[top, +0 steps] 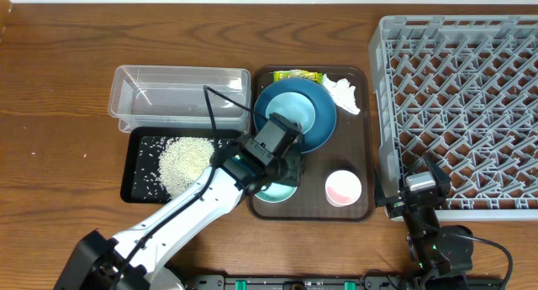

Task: Sort waste into correct bins and load items into the dishwasher rack

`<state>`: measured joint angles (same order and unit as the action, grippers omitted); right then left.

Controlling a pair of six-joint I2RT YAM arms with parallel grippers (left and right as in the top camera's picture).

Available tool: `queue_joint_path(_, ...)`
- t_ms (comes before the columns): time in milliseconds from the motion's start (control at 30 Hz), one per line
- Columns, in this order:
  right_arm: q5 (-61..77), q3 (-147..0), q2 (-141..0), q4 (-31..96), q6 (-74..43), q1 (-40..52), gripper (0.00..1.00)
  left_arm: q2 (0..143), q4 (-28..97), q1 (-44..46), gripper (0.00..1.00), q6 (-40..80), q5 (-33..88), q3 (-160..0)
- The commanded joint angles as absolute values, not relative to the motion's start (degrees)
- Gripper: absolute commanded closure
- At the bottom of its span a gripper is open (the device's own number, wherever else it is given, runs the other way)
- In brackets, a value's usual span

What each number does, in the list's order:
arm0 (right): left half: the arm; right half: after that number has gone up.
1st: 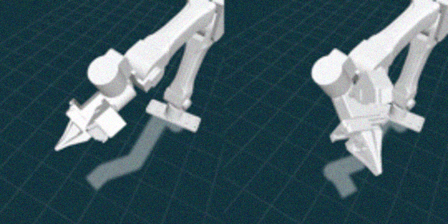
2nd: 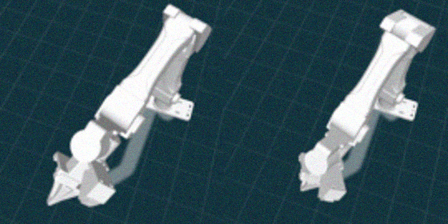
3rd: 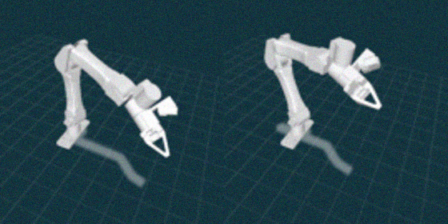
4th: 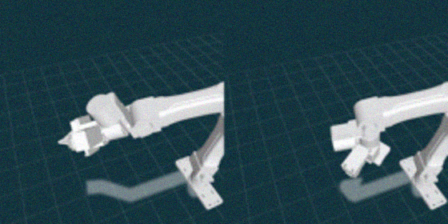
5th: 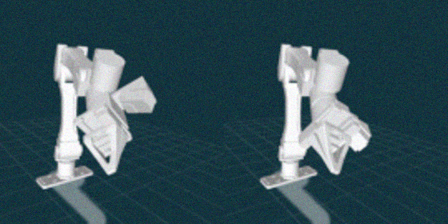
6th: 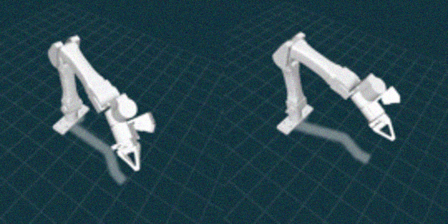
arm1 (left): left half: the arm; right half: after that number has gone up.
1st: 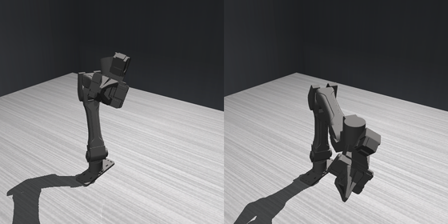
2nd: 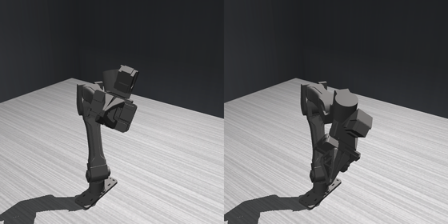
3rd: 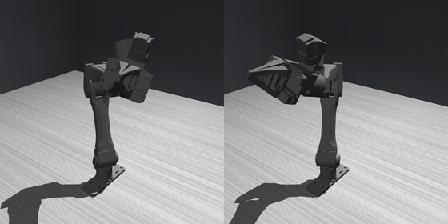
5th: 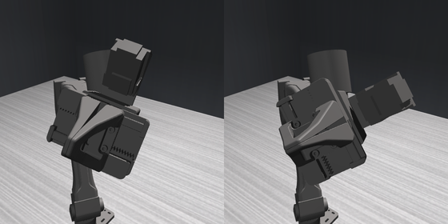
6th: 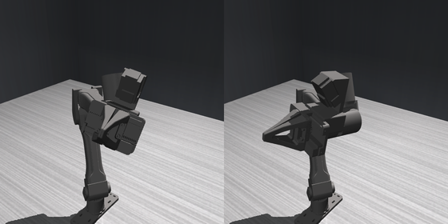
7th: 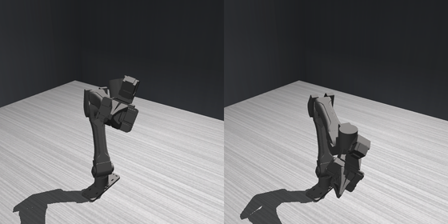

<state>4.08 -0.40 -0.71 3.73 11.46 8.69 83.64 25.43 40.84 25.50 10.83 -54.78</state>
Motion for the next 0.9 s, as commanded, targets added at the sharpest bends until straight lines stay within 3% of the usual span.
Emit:
queue_joint_path(0,4.3,-0.3,-0.6,3.9,11.6,8.1,0.01,82.3,25.8,40.8,0.48,25.2,5.5,-57.3)
queue_joint_path(467,4.3,-0.3,-0.6,3.9,11.6,8.1,0.01,82.2,30.0,30.2,0.48,23.4,0.9,-62.8)
queue_joint_path(867,1.3,-0.3,-0.6,2.3,14.8,8.1,0.01,73.7,38.7,11.9,0.48,21.5,4.1,-64.3)
